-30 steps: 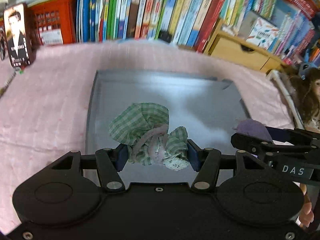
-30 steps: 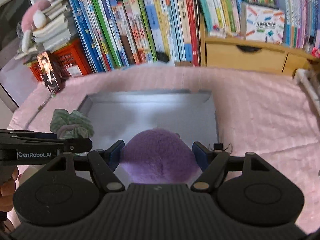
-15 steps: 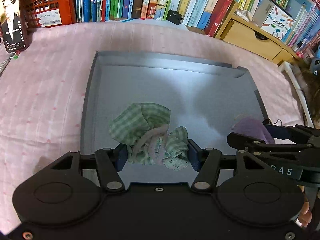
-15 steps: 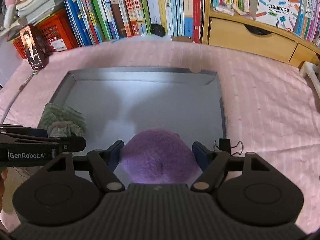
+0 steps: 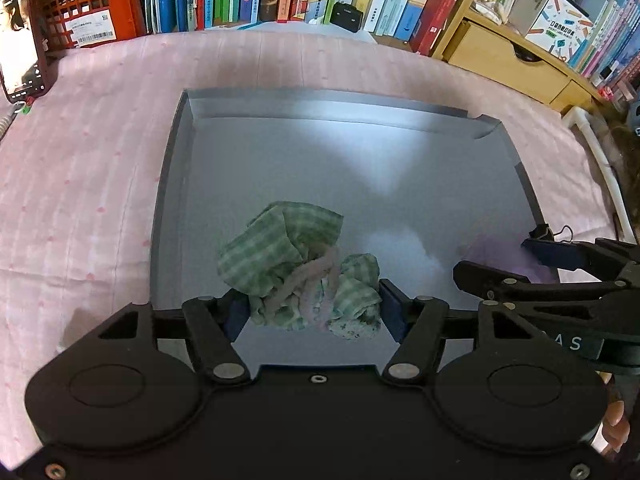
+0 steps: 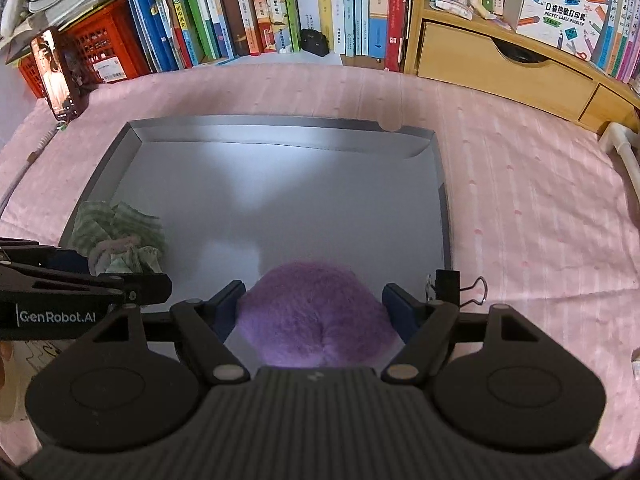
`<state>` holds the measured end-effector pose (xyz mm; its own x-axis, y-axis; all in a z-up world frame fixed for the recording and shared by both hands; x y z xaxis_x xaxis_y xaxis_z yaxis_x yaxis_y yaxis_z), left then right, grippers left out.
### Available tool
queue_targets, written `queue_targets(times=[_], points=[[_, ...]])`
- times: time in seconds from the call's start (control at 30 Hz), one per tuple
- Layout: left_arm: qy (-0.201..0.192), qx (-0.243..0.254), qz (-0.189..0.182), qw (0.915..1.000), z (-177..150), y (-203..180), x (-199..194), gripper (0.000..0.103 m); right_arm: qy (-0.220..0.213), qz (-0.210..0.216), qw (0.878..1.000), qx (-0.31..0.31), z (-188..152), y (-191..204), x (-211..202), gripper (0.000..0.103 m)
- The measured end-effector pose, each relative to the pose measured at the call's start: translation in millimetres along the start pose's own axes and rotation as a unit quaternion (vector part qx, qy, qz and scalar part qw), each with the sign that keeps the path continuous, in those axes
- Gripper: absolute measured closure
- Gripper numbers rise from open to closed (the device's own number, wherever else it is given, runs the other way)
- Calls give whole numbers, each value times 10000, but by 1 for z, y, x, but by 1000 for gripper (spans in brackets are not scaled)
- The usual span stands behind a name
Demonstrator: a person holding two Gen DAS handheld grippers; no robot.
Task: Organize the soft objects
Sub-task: 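Lower both items into the grey tray and open both tools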
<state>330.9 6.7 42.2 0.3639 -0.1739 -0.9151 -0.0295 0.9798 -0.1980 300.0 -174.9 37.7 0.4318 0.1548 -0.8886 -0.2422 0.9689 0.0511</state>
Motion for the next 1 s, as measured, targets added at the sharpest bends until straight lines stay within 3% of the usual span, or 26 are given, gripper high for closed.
queue_targets(times=[0.4,1.0], points=[[-36,-1,-14,10000,-2,2,-3,22,-134,14,9998,115,0,-8,-9,14],[-563,141,-242,9980,-10,1,-41,17,-612,82,9981,-6,-11,-4,-42,12]])
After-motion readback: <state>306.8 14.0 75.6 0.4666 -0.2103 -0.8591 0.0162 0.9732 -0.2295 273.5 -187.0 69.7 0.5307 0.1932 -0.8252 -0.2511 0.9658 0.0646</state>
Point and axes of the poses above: each gripper's, at about its wrist camera, not at the fingertips, and x roughly the way its jaws point, y to its left, z to its top, the point moved 1 cm from there along x, roughly the way its jaws point, and after that the axes turned 4 degrees about -x, right-handed, at the moved point
